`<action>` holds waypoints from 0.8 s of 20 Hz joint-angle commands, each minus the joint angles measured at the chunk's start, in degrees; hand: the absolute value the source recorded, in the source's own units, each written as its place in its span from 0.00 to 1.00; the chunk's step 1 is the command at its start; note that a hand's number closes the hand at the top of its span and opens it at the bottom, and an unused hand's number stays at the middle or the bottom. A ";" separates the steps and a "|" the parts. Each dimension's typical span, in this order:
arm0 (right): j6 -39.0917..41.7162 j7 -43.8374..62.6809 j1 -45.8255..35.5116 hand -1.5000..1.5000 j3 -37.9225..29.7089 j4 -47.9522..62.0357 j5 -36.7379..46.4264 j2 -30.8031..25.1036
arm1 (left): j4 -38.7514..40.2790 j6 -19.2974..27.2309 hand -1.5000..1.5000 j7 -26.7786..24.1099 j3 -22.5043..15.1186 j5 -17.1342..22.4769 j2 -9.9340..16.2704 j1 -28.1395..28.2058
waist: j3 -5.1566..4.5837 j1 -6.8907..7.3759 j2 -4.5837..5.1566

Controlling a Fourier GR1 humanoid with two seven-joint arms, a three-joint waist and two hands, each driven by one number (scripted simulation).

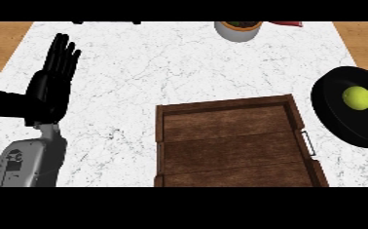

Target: Pick the pear from the tray and place it in the pot

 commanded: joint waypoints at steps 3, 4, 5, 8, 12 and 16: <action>3.69 -5.78 -3.14 0.00 2.03 7.65 -4.36 -0.04 | -1.04 1.54 0.50 0.83 -0.89 -1.51 -1.07 0.47 | -0.05 -0.21 -0.17; 4.43 -9.66 -4.02 0.00 0.99 10.96 -5.56 -2.80 | 0.30 -1.59 0.50 -0.19 1.57 1.04 1.33 0.11 | -0.05 -0.13 -0.11; 1.65 -10.56 -4.85 0.00 1.73 10.51 -5.68 -0.43 | 1.18 0.16 0.50 1.57 1.58 0.27 1.00 -2.25 | -0.04 -0.21 -0.10; 1.99 -11.74 -4.06 0.00 0.26 4.42 -9.63 0.63 | -1.16 1.43 0.50 1.78 -1.63 -1.79 -1.51 0.44 | -0.07 -0.58 -0.31; 3.08 -9.25 -6.08 0.00 -4.82 2.19 -17.32 2.68 | -0.48 1.41 0.50 -1.36 -1.51 -2.35 -2.03 2.05 | -0.10 -0.85 -0.41; 2.87 -6.17 -5.84 0.00 -11.02 1.84 -23.72 2.50 | -1.56 0.85 0.50 1.50 0.20 -1.17 0.05 0.60 | -0.10 -1.17 -0.51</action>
